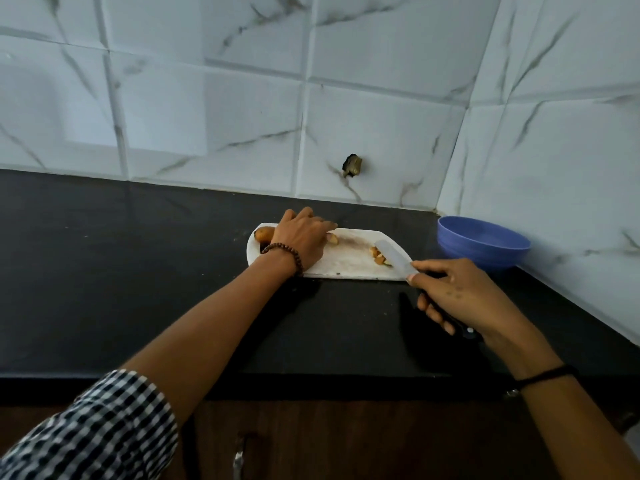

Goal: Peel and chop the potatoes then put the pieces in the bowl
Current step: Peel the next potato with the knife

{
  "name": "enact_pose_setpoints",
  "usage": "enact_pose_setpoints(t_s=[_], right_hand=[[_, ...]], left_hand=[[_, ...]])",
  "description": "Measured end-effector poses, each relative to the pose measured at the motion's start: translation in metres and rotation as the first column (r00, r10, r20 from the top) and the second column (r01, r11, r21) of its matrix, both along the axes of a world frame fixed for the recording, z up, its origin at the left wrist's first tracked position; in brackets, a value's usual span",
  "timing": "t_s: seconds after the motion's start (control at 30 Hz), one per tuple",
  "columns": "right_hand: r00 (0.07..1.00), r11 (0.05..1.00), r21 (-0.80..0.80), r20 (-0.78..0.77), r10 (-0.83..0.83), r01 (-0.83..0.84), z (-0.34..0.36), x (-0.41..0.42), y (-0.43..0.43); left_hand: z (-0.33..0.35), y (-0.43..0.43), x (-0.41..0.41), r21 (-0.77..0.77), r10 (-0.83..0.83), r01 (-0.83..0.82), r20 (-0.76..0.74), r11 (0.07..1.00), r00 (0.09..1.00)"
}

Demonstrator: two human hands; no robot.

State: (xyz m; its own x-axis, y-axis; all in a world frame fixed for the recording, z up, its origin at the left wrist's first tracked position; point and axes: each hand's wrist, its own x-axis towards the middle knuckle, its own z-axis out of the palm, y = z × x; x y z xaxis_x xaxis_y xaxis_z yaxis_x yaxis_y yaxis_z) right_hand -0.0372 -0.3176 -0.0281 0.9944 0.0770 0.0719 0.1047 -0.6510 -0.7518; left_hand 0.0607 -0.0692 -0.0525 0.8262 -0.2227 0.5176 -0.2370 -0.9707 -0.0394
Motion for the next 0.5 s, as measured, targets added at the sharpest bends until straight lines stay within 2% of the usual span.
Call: enact_pose_setpoints(t_s=[0.1,0.33,0.5], right_hand=[[1.000,1.000,0.030,0.004,0.000,0.000,-0.004,0.003,0.003],[0.999,0.998,0.047,0.038,0.040,-0.041,-0.001,0.013,0.028],[0.996,0.994,0.092,0.077,0.048,-0.055,0.001,0.018,0.047]], left_hand=[[0.000,0.003,0.002,-0.024,-0.012,0.011,-0.034,1.000,0.999],[0.005,0.005,0.006,-0.207,-0.065,0.052,-0.055,0.977,0.996],[0.001,0.003,0.015,-0.060,-0.081,0.073,-0.153,0.996,0.985]])
